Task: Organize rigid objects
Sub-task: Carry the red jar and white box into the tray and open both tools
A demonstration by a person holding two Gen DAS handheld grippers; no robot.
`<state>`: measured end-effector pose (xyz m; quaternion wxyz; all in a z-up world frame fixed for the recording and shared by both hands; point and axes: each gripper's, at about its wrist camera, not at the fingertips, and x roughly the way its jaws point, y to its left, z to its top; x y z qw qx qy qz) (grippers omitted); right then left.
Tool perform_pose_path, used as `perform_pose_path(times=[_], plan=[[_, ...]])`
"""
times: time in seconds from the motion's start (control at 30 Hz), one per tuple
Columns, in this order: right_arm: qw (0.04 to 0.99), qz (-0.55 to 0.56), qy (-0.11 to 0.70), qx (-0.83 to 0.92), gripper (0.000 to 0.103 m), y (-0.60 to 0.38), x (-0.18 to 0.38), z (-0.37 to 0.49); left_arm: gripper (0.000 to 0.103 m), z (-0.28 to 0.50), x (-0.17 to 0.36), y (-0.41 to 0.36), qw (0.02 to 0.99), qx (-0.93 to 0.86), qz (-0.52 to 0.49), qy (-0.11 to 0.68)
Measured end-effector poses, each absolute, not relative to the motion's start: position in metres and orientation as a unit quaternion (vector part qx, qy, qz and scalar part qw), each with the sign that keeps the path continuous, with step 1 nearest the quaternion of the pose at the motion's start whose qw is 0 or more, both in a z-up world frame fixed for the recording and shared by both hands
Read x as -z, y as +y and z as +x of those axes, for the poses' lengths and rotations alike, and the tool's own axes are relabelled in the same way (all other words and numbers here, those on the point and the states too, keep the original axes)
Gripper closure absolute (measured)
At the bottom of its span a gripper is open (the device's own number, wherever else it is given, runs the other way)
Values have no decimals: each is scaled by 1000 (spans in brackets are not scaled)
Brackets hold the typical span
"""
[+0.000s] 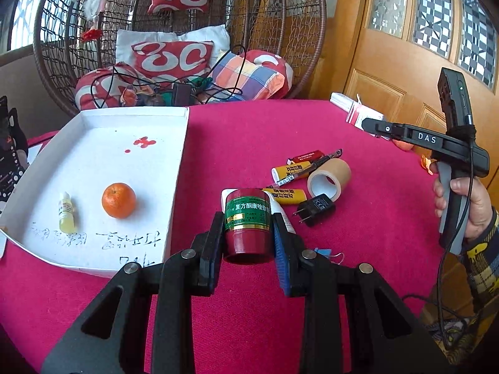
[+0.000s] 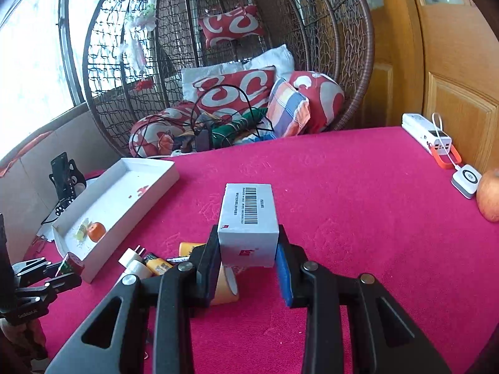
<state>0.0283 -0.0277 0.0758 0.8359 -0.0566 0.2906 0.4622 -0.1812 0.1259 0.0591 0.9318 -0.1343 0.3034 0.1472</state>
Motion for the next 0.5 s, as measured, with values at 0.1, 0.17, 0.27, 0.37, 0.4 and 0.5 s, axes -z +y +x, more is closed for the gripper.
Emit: perform_pose_path(times=[0.1,0.17,0.27,0.37,0.4,0.5], plan=[[826,-54,278,-487,72,-19,-87,17,75,-187,-65,130,934,-155,-135,292],[818,-56,273,-502,72,-10,-94,10,75,-191,-69,135,934,-163,-136,286],[810,-67,261,-521,72,5,-103,-2,75,-201,-73,146,934,-176,-144,275],[799,-77,252,-541,72,22,-110,-14,74,-211,-78,160,932,-191,-156,265],[795,-81,250,-546,72,28,-112,-17,75,-214,-79,164,932,-196,-158,262],[783,-88,247,-564,72,45,-117,-28,74,-220,-85,178,929,-215,-157,256]])
